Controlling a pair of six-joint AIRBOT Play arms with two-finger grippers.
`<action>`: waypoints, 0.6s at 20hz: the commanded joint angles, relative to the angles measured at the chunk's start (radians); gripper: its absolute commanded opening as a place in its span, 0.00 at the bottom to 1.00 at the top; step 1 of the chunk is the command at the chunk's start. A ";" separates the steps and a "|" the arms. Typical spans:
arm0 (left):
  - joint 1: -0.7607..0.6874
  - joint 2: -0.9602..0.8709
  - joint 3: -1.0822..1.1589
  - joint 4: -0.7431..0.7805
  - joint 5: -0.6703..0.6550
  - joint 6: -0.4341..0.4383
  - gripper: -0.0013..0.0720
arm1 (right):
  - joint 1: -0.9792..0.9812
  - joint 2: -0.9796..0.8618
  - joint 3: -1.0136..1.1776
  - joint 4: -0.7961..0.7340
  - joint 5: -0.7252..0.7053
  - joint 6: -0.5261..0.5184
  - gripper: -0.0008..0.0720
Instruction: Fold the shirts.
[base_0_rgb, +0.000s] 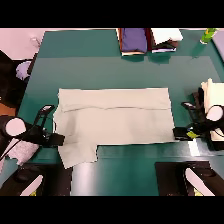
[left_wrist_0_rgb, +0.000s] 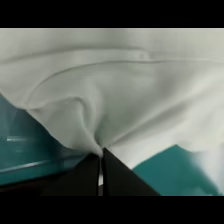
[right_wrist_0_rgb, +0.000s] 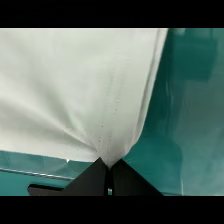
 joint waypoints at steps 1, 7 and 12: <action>0.000 0.047 0.071 0.011 -0.099 0.010 0.05 | -0.059 0.102 0.056 -0.016 0.033 0.002 0.03; 0.000 -0.129 0.267 0.148 0.174 0.048 0.05 | -0.029 -0.099 0.303 -0.015 -0.040 0.001 0.03; 0.056 -0.439 0.445 0.172 0.377 0.127 0.05 | 0.033 -0.418 0.569 -0.013 -0.100 0.005 0.03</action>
